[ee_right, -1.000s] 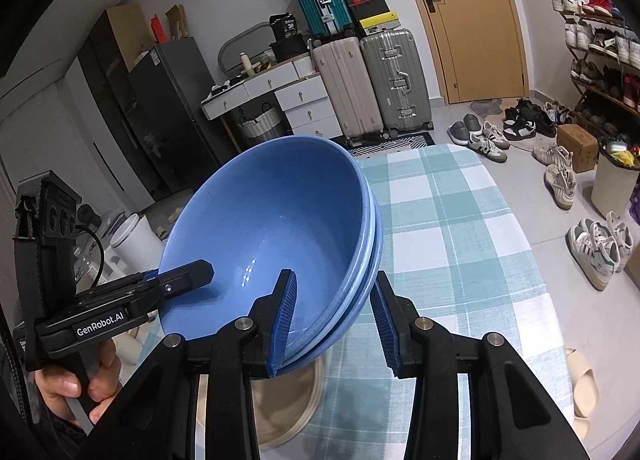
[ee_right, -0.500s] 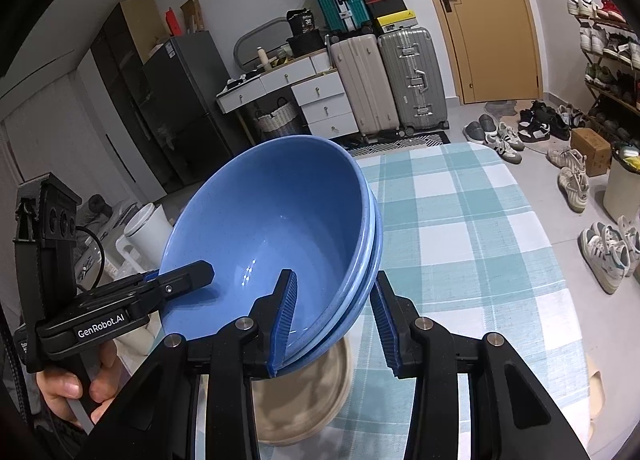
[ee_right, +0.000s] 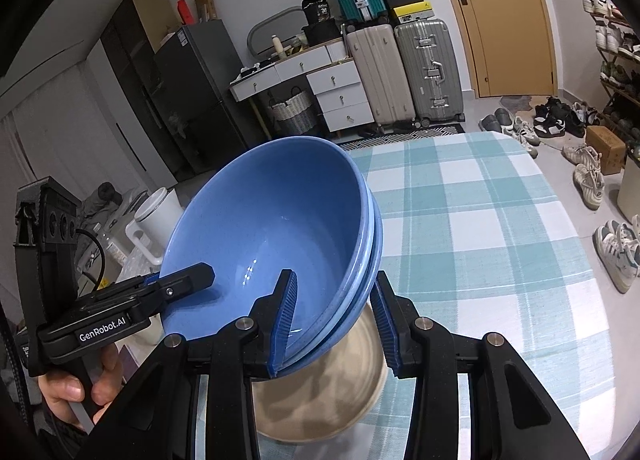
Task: Organize plates and bowls
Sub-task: 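Carry the stacked blue bowls in the right tool over the cream plates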
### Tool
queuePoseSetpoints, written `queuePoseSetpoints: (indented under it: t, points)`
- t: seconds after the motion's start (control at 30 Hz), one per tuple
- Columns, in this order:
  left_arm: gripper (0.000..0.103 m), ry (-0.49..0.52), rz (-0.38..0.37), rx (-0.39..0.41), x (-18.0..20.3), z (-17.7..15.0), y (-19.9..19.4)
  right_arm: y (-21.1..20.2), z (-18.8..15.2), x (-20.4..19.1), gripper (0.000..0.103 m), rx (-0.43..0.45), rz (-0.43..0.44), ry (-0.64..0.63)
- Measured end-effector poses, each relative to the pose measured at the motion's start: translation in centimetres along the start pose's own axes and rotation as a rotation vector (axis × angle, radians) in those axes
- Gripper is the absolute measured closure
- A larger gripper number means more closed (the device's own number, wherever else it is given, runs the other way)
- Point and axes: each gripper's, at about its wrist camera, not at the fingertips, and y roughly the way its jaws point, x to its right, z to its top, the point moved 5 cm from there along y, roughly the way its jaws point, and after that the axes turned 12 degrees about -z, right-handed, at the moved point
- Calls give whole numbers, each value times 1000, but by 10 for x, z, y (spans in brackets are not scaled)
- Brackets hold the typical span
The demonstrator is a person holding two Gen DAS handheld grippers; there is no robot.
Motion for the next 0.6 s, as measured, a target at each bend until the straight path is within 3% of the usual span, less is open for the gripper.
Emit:
queuePoseSetpoints:
  t: [0.6]
  points:
    - [74, -65, 31, -25, -57, -24, 15, 39, -22, -17, 64, -61, 23, -22]
